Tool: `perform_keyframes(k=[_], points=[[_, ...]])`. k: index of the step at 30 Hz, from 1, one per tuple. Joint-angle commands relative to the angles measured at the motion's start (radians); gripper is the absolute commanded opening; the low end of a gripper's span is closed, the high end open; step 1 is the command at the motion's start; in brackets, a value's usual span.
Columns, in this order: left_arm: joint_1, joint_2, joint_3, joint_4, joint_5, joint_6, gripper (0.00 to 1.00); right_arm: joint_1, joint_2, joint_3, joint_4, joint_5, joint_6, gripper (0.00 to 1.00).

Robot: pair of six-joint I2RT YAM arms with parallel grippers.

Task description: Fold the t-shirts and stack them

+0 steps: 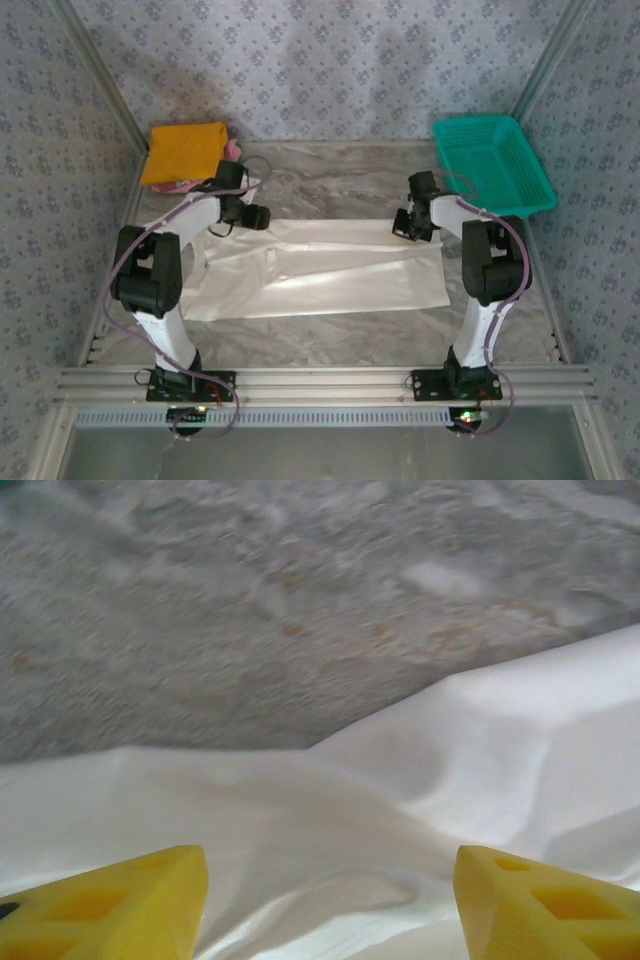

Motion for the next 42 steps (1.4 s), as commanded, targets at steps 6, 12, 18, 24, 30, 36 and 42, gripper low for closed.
perform_keyframes(k=[6, 12, 18, 24, 30, 36, 42], points=[[0.005, 0.087, 0.033, -0.042, 0.012, 0.080, 0.69, 0.009, 0.010, 0.015, 0.011, -0.024, 0.014, 0.00], [0.000, 0.091, 0.053, -0.047, 0.014, 0.070, 0.40, 0.000, 0.002, -0.007, 0.015, -0.015, 0.012, 0.00], [-0.021, 0.026, 0.014, -0.048, -0.006, 0.041, 0.09, -0.010, 0.010, -0.010, 0.018, -0.011, 0.012, 0.00], [-0.039, -0.034, -0.022, -0.081, -0.071, -0.022, 0.00, -0.019, 0.018, -0.008, 0.020, -0.016, 0.007, 0.00], [-0.095, -0.142, -0.146, -0.046, -0.213, -0.224, 0.00, -0.021, 0.025, -0.007, 0.022, -0.016, 0.006, 0.00], [-0.227, -0.303, -0.369, 0.036, -0.427, -0.418, 0.00, -0.025, 0.034, -0.005, 0.019, -0.013, 0.007, 0.00], [-0.250, -0.390, -0.490, 0.052, -0.515, -0.524, 0.14, -0.032, 0.039, 0.002, 0.017, -0.012, 0.006, 0.00]])
